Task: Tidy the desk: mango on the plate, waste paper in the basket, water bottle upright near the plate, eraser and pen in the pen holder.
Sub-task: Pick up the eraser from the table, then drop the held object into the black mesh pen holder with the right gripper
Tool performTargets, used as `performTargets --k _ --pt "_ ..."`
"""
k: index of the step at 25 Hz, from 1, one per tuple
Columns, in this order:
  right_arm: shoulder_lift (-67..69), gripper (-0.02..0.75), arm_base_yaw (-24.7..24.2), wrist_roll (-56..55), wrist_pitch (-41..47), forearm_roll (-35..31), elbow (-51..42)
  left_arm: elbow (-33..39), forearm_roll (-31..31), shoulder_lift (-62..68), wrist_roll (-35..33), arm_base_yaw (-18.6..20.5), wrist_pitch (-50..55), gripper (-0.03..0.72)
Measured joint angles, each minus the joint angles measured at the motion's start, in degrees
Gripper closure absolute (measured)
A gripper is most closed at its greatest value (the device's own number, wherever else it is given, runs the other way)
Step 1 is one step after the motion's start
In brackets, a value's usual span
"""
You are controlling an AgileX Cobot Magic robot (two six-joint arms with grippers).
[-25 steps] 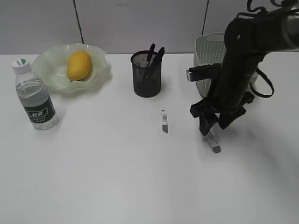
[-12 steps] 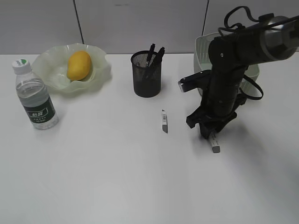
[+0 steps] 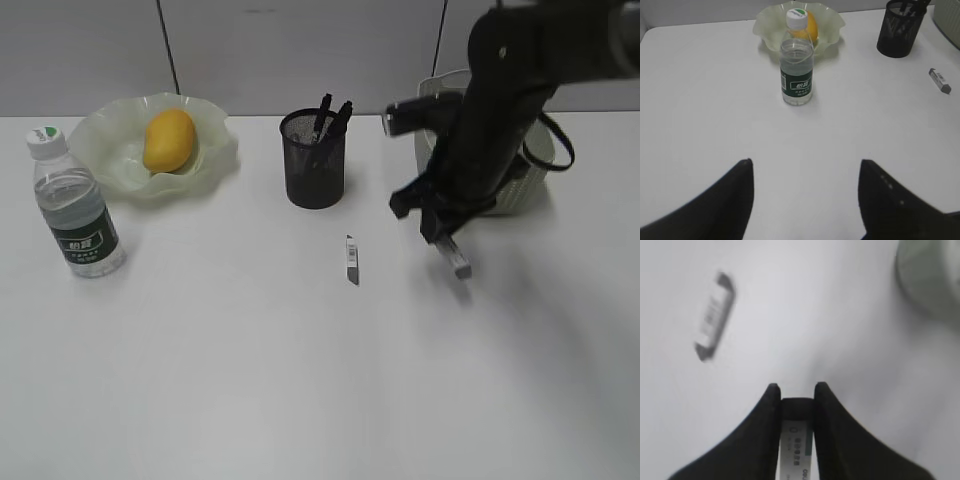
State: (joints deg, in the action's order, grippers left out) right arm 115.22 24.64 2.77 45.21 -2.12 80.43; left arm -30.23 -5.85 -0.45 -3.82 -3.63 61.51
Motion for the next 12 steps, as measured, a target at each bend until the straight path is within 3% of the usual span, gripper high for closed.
performTargets --k 5,8,12 --pt "-4.43 0.573 0.0 5.31 -6.92 -10.67 8.99 0.0 0.0 0.0 0.0 0.0 0.0 0.19" --pt "-4.54 0.573 0.27 8.58 -17.36 -19.04 12.76 0.0 0.0 0.0 0.0 0.0 0.0 0.19" --pt "-2.52 0.573 1.43 10.62 -29.96 -23.05 13.73 0.0 0.0 0.0 0.0 0.0 0.0 0.19"
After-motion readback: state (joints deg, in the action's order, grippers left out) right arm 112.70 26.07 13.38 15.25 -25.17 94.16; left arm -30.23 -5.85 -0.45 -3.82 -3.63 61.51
